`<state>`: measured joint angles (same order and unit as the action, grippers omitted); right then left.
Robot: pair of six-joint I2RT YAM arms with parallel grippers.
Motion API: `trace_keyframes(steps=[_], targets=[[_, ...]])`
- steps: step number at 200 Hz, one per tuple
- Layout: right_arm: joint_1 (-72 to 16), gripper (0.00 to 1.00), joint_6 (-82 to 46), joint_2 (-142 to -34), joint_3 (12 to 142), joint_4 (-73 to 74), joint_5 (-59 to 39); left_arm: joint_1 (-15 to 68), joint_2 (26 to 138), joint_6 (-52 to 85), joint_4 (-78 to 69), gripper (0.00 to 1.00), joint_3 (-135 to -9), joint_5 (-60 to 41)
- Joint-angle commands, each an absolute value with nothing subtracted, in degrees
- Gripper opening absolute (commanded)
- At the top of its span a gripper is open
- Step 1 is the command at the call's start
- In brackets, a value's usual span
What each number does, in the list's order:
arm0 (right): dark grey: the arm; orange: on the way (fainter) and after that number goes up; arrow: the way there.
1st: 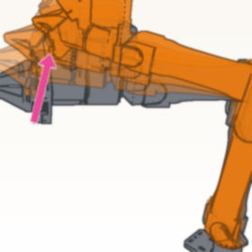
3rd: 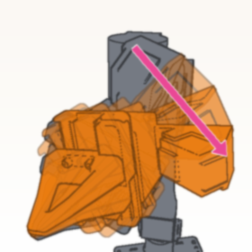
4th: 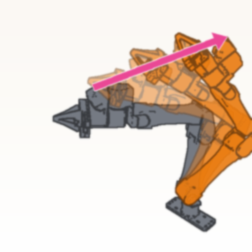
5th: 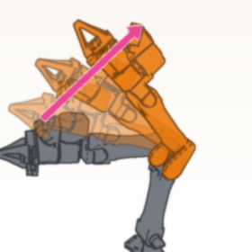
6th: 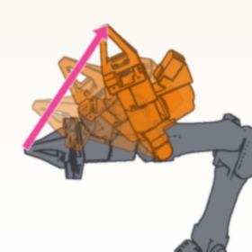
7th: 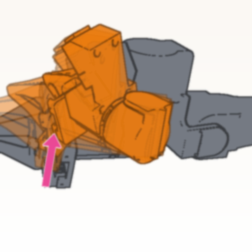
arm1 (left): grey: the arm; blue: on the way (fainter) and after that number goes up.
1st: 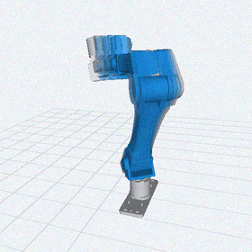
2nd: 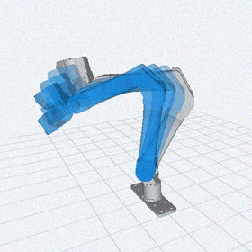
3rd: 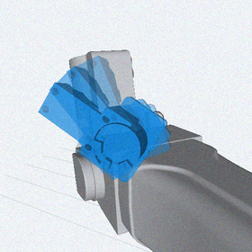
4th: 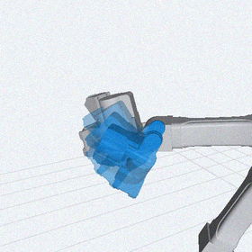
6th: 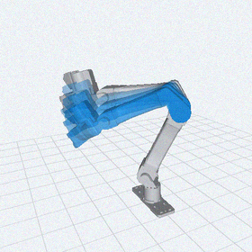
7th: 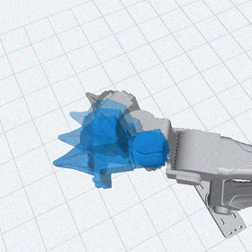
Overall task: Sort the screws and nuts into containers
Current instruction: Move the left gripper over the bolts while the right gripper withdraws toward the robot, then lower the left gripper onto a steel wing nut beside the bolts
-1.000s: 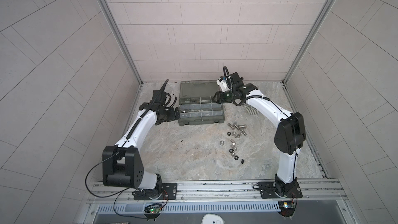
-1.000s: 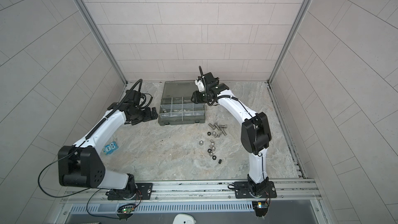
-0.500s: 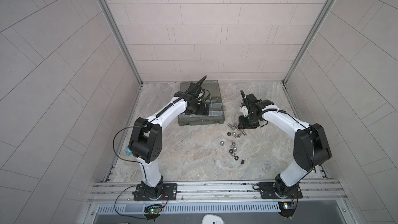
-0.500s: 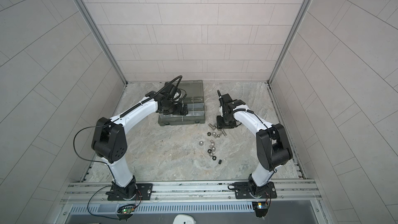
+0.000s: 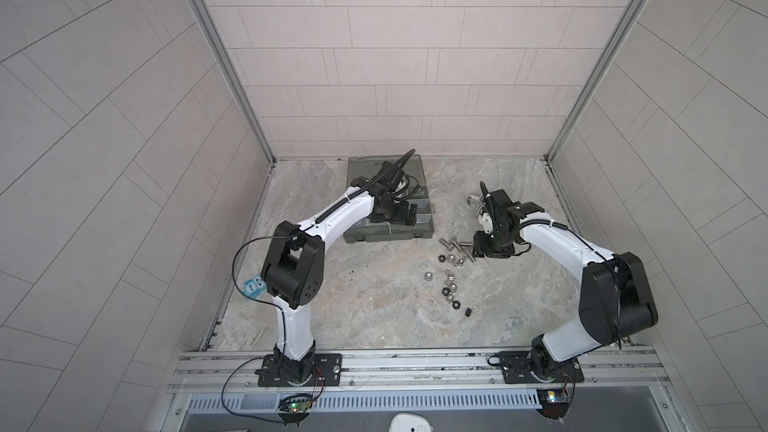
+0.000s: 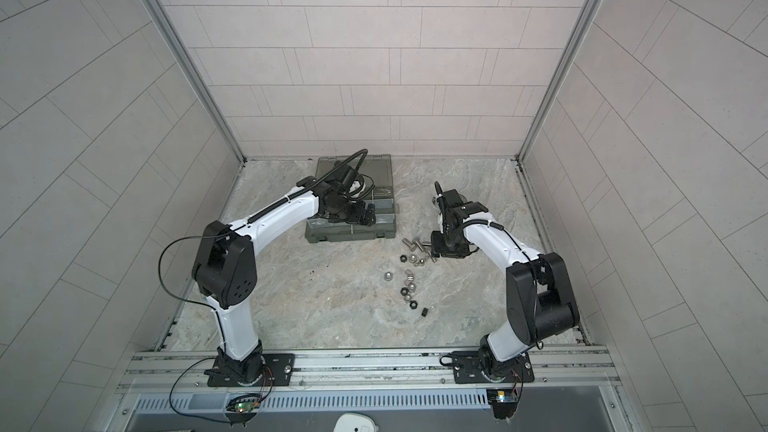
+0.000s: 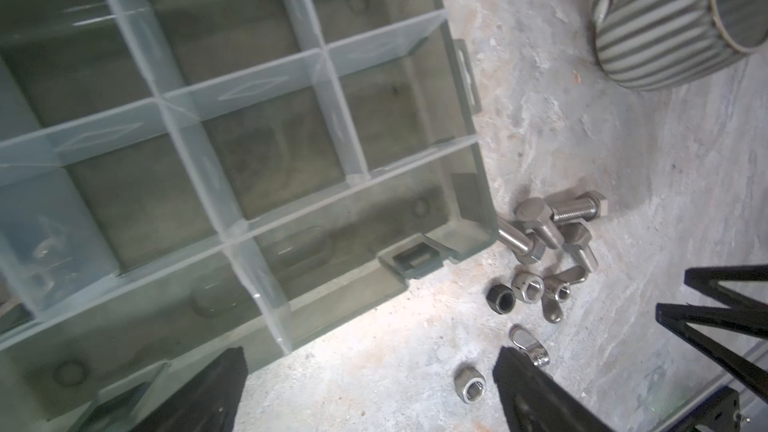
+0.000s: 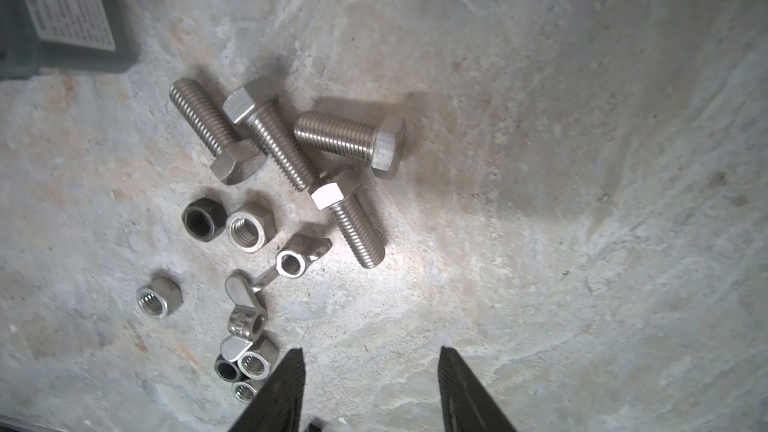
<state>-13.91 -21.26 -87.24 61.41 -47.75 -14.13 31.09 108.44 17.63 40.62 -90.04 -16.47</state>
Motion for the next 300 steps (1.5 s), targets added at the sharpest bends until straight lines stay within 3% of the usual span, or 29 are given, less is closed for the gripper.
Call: trace_keyframes(steps=[1,11,16,21,139,255,300], targets=[[-13.2,0.65,-21.6,-84.0,60.8,-49.9,-13.9,34.1,109.4,13.2,42.3,1.0,-92.9,-18.0],[-12.7,0.7,-21.7,-82.7,60.4,-50.8,-13.9,36.0,110.2,10.6,43.7,1.0,-94.2,-17.9],[-12.3,0.94,-21.8,-81.9,60.1,-51.3,-13.8,37.0,110.7,9.1,44.3,1.0,-94.9,-18.0],[-12.1,0.99,-22.2,-81.1,59.8,-51.8,-13.6,37.9,111.1,7.9,44.9,1.0,-95.4,-17.8],[-5.7,0.99,-28.9,-64.0,57.4,-68.0,-2.9,51.4,123.1,1.7,48.2,0.98,-107.1,-14.7],[-4.0,0.99,-29.0,-53.5,54.8,-73.5,-2.7,56.2,128.8,3.3,44.6,0.59,-108.4,-9.5],[-4.0,0.99,-29.1,-49.7,54.4,-75.3,-1.9,56.2,129.9,4.2,41.7,0.55,-107.4,-8.5]])
